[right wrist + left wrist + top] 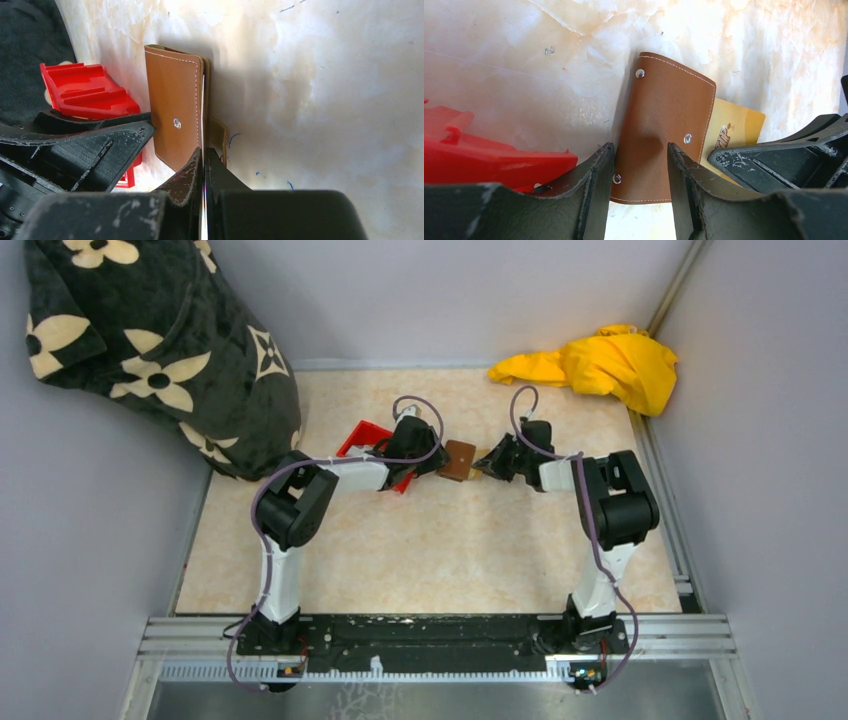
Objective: Put the credit cards into the card holder
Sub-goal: Adjust the storage box at the center of the board.
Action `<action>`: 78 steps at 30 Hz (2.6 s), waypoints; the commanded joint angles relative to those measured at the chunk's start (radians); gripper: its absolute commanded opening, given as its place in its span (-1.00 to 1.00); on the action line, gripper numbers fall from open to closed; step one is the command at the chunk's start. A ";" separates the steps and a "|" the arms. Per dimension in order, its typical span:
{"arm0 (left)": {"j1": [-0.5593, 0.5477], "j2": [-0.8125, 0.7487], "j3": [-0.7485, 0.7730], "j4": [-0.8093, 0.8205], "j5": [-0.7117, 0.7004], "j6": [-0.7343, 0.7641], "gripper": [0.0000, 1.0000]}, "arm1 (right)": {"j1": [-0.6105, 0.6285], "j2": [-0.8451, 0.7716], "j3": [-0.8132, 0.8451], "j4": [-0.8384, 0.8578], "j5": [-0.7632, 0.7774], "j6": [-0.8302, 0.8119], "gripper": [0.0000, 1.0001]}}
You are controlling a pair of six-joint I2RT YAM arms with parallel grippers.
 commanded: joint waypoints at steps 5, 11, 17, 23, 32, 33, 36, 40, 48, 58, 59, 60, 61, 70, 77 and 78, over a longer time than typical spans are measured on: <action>0.006 0.052 -0.039 -0.067 0.022 0.003 0.02 | -0.005 0.012 -0.015 0.117 -0.050 0.031 -1.00; 0.006 0.050 -0.043 -0.066 0.024 0.001 0.01 | -0.006 0.011 -0.023 0.152 -0.069 0.048 -1.00; 0.006 0.048 -0.049 -0.061 0.028 -0.004 0.01 | -0.006 0.015 -0.034 0.186 -0.083 0.061 -1.00; 0.007 0.044 -0.058 -0.058 0.027 -0.005 0.01 | -0.007 0.006 -0.046 0.207 -0.091 0.073 -1.00; 0.007 0.045 -0.065 -0.049 0.035 -0.012 0.01 | -0.009 -0.024 -0.054 0.166 -0.069 0.039 -1.00; 0.007 0.045 -0.065 -0.049 0.036 -0.012 0.01 | -0.011 -0.025 -0.057 0.168 -0.069 0.040 -1.00; 0.007 0.046 -0.066 -0.048 0.037 -0.014 0.01 | -0.014 -0.031 -0.062 0.171 -0.064 0.040 -1.00; 0.007 0.045 -0.066 -0.051 0.035 -0.012 0.01 | -0.016 -0.035 -0.065 0.171 -0.061 0.038 -1.00; 0.007 0.045 -0.066 -0.051 0.034 -0.013 0.01 | -0.019 -0.054 -0.068 0.159 -0.049 0.031 -1.00; 0.007 0.042 -0.066 -0.050 0.034 -0.015 0.01 | -0.022 -0.060 -0.070 0.161 -0.049 0.030 -1.00; 0.007 0.043 -0.066 -0.050 0.034 -0.015 0.01 | -0.022 -0.063 -0.070 0.161 -0.048 0.029 -1.00; 0.007 0.044 -0.067 -0.050 0.035 -0.015 0.01 | -0.023 -0.064 -0.070 0.161 -0.048 0.030 -1.00; 0.007 0.043 -0.065 -0.050 0.036 -0.015 0.01 | -0.023 -0.065 -0.070 0.160 -0.048 0.030 -1.00; 0.007 0.044 -0.069 -0.048 0.036 -0.019 0.00 | -0.023 -0.071 -0.069 0.166 -0.052 0.033 -1.00; 0.007 0.042 -0.071 -0.044 0.043 -0.022 0.00 | -0.024 -0.071 -0.072 0.188 -0.057 0.046 -1.00; 0.007 0.042 -0.074 -0.042 0.042 -0.022 0.00 | -0.023 -0.071 -0.074 0.193 -0.058 0.049 -1.00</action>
